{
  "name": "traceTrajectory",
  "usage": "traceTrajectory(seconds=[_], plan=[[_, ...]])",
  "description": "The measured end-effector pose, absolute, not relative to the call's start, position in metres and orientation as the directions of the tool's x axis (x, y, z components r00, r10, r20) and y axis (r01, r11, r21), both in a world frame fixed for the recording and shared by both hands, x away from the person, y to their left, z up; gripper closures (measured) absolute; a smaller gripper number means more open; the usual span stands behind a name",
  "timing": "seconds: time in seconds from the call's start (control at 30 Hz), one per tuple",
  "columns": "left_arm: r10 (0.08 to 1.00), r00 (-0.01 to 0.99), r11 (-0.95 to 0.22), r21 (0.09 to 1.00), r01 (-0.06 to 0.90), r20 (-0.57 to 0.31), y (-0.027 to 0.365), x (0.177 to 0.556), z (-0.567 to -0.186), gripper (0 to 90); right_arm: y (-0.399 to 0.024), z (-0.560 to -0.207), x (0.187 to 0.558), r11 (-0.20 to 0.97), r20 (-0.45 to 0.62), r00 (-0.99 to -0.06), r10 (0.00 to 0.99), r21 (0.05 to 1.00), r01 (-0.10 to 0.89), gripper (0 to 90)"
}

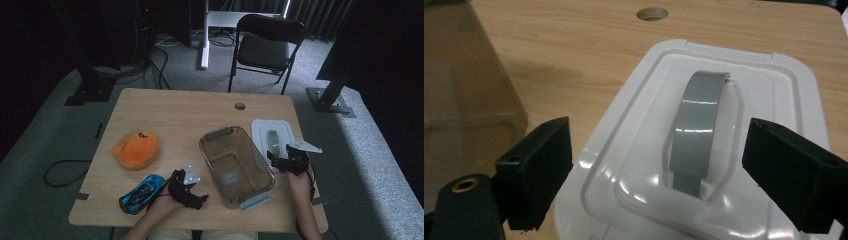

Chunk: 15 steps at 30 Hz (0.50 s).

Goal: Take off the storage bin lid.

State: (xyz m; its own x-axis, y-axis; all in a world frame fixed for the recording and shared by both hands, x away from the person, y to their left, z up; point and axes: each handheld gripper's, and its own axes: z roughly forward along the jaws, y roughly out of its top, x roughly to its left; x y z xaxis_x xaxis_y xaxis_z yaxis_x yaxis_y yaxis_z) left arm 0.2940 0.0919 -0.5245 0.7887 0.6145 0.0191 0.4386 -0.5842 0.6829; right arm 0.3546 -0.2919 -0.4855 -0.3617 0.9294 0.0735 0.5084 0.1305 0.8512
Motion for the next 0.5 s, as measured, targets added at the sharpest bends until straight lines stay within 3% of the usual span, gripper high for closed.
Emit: traceTrajectory(seconds=[0.17, 0.27, 0.5], plan=[[0.638, 0.769, -0.567, 0.703, 0.43, 0.045, 0.088, 0.295, -0.52, 2.5, -0.297, -0.485, 0.341, 0.145, 0.068, -0.395, 0.916, 0.863, 0.483, 12.4], [0.65, 0.759, -0.54, 0.726, 0.426, 0.038, 0.086, 0.301, -0.511, 2.6, -0.296, -0.489, 0.334, 0.17, 0.093, -0.469, 0.878, 0.856, 0.488, 12.4], [0.669, 0.739, -0.539, 0.737, 0.408, 0.08, 0.079, 0.308, -0.501, 2.6, -0.285, -0.5, 0.329, 0.241, 0.09, -0.549, 0.831, 0.83, 0.503, 12.4]])
